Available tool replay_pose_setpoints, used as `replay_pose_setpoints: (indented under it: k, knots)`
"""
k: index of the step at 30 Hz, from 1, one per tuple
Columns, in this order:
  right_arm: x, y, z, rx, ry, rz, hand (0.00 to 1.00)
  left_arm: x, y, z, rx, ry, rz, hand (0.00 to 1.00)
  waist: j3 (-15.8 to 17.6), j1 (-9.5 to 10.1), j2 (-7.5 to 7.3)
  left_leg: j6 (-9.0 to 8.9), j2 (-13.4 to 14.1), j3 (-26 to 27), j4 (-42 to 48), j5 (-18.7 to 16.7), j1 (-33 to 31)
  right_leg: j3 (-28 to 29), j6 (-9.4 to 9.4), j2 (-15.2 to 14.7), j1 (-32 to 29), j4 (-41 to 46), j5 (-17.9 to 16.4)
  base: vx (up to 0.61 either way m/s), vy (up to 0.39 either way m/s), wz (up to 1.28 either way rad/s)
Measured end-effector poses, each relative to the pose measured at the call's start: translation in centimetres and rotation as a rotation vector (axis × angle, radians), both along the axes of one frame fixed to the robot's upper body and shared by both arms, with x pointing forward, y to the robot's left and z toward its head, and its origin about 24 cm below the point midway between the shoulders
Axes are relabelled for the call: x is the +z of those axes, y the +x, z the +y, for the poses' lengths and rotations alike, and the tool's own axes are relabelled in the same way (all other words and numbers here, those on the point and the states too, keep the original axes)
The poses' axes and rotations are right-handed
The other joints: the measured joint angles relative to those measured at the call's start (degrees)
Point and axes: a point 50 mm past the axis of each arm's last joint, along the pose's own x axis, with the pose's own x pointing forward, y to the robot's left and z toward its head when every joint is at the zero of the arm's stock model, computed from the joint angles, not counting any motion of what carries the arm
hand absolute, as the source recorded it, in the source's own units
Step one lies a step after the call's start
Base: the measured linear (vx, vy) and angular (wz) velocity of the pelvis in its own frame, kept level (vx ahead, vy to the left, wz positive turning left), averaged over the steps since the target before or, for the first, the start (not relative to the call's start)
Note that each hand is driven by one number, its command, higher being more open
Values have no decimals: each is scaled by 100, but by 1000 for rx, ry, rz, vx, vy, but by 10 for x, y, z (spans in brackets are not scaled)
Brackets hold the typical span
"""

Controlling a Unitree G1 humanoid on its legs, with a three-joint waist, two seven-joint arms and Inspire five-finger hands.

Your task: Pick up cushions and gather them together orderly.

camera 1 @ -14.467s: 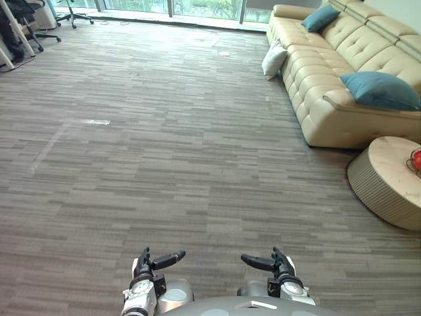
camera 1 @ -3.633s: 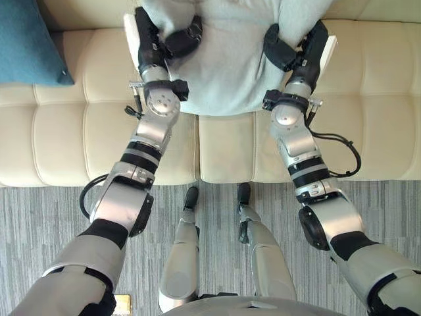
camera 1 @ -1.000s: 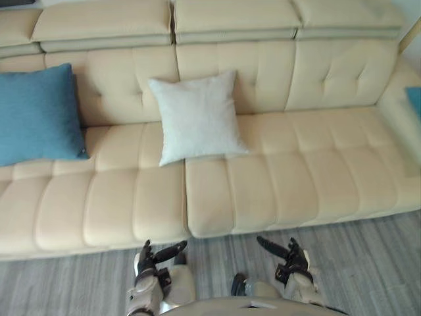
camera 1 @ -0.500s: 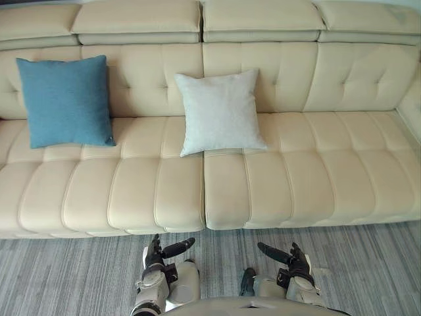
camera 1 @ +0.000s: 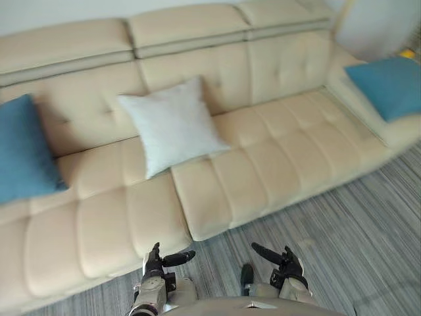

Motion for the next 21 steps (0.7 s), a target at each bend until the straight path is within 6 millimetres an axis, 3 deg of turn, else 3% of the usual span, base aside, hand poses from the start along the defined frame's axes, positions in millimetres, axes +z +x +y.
replay_pose_setpoints:
  k: [3, 5, 6, 8, 9, 11, 12, 13, 15, 16, 17, 18, 19, 21]
  knots:
    - [2, 6, 0, -6, 2, -17, 100, 0, 4, -2, -18, 0, 3, 100, 6, -33, -5, -3, 131, 225, -1, -27, 93, 180, -143, 185, -156, -70, 254, 70, -26, -90]
    - [4, 13, 1, -1, 4, -31, 100, 1, 5, -3, -19, -2, 0, 100, 7, -25, 0, 3, 253, 463, -149, -34, 185, -136, -387, 319, -303, -149, 540, 7, -99, -130]
    - [5, 21, -1, -15, 6, -43, 100, 1, 8, -5, -33, -3, -1, 100, 102, -64, 50, 33, 482, 995, -287, -12, 347, -1327, -962, 257, -353, 54, 236, -27, -146, -137]
    - [3, 17, -4, -18, -1, -23, 100, 1, 10, -8, -78, 7, -2, 100, 115, -89, 58, 20, 543, 1407, -338, -12, 580, -2510, -1180, -53, -366, 650, -329, -1, -115, -138]
    - [1, 14, -8, -13, -11, -1, 100, 2, 12, -6, -112, 24, -3, 100, 160, -147, 52, -70, 526, 1570, -352, -34, 766, -2694, -953, -47, -264, 604, -299, 21, -81, -102]
    - [0, 11, -15, -7, -32, 21, 100, 3, 14, -7, -136, 29, -4, 100, 208, -284, 142, -106, 533, 1334, -458, -20, 809, -2437, -863, 207, -215, 351, -209, 12, -135, -91]
    - [-1, 12, -21, 2, -46, 36, 100, 3, 14, -6, -152, 40, -2, 100, 229, -231, 189, -111, 603, 1098, -528, -24, 893, -2064, -843, 483, -222, 60, -122, 23, -172, -122]
    - [-1, 12, -21, 3, -47, 38, 100, 2, 12, -5, -153, 42, 4, 100, 240, -220, 190, -113, 649, 1095, -496, -26, 916, -1989, -857, 566, -215, -5, -132, 35, -184, -136]
    - [-2, 10, -23, -5, -49, 48, 100, 1, 10, -3, -166, 52, 15, 100, 329, -252, 193, -107, 952, 1082, 185, -25, 775, -1975, -905, 790, -106, -153, -162, 52, -193, -90]
    - [-3, 6, -25, -14, -53, 61, 100, 1, 9, -3, -167, 50, 17, 100, 402, -249, 188, -71, 1151, 940, 933, -6, 566, -1978, -951, 883, 23, -238, -181, 76, -236, -75]
    - [-3, 4, -28, -18, -62, 67, 100, 2, 10, -1, -174, 49, 13, 100, 466, -247, 227, 234, 1309, 555, 1790, 185, 245, -1885, -1025, 1005, 157, -257, -182, 77, -238, -62]
    - [-3, 3, -29, -19, -67, 69, 100, 2, 11, 0, -174, 49, 9, 100, 514, -243, 259, 379, 1343, 291, 2325, 263, 46, -1773, -1080, 1071, 254, -240, -184, 78, -200, -74]
    - [-2, 1, -35, -28, -88, 74, 100, 3, 12, -1, -159, 46, -1, 100, 605, -240, 328, 338, 1201, -173, 3056, 99, -250, -1531, -1210, 1218, 390, -215, -228, 97, -130, -86]
    - [-2, 2, -34, -31, -91, 73, 100, 7, 17, -1, -156, 49, -37, 100, 617, -183, 345, 135, 583, -630, 3241, -238, -714, -1184, -1345, 1258, 406, -255, -245, 129, -94, -89]
